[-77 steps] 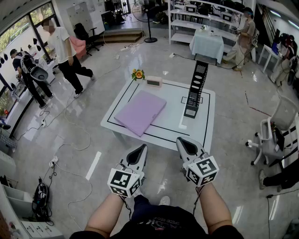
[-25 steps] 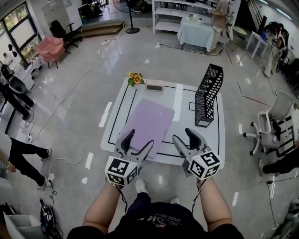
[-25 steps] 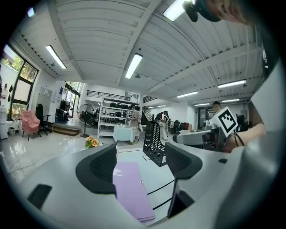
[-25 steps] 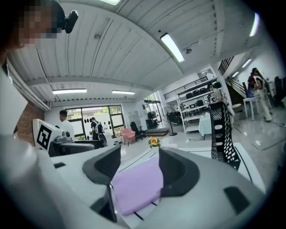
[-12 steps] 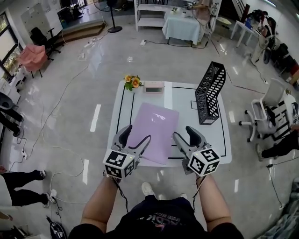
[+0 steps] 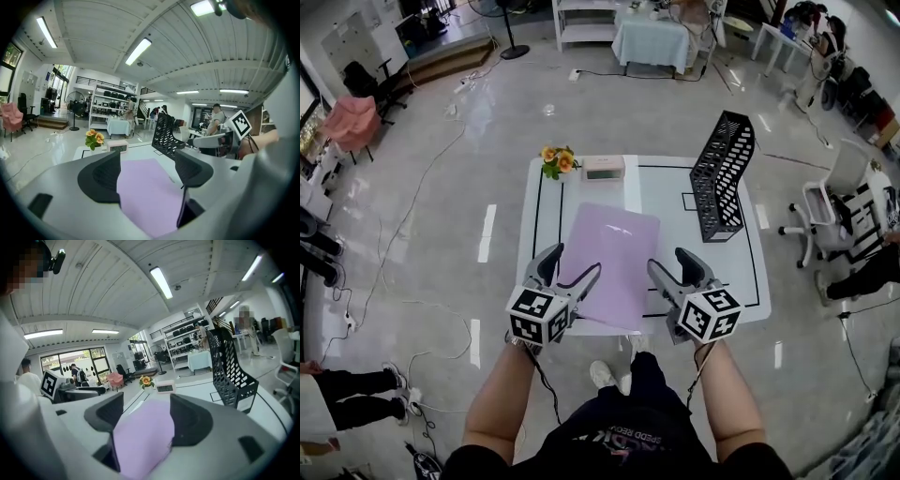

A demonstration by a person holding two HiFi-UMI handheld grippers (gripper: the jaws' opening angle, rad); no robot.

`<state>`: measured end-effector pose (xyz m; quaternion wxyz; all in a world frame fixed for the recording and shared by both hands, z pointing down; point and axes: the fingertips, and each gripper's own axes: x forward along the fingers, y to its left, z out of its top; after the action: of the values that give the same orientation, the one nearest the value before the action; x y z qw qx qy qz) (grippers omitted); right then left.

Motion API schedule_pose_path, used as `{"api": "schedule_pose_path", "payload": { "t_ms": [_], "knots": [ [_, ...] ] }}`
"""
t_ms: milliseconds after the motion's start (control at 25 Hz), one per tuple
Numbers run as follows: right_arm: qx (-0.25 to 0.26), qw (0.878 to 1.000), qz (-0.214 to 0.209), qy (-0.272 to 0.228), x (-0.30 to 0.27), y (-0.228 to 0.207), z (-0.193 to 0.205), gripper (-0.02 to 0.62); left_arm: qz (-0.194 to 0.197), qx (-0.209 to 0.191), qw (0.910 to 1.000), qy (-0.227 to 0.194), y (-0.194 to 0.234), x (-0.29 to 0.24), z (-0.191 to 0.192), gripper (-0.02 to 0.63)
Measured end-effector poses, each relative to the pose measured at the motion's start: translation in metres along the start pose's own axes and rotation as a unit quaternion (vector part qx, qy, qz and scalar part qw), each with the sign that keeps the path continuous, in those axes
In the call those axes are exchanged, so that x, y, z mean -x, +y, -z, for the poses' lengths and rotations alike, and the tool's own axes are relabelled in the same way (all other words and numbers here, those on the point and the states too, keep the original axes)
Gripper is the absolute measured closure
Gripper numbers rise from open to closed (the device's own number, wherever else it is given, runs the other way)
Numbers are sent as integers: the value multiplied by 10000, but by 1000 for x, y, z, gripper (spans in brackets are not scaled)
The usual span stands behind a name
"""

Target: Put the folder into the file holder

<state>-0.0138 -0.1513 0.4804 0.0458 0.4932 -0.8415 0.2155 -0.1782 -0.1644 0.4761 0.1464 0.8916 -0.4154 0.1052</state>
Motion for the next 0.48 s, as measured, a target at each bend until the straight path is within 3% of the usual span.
{"api": "schedule_pose_path", "payload": {
  "t_ms": [480],
  "knots": [
    [-882, 9944, 72, 586, -63, -63, 44, 299, -242, 84, 9965, 792, 42, -60, 38, 249]
  ]
}}
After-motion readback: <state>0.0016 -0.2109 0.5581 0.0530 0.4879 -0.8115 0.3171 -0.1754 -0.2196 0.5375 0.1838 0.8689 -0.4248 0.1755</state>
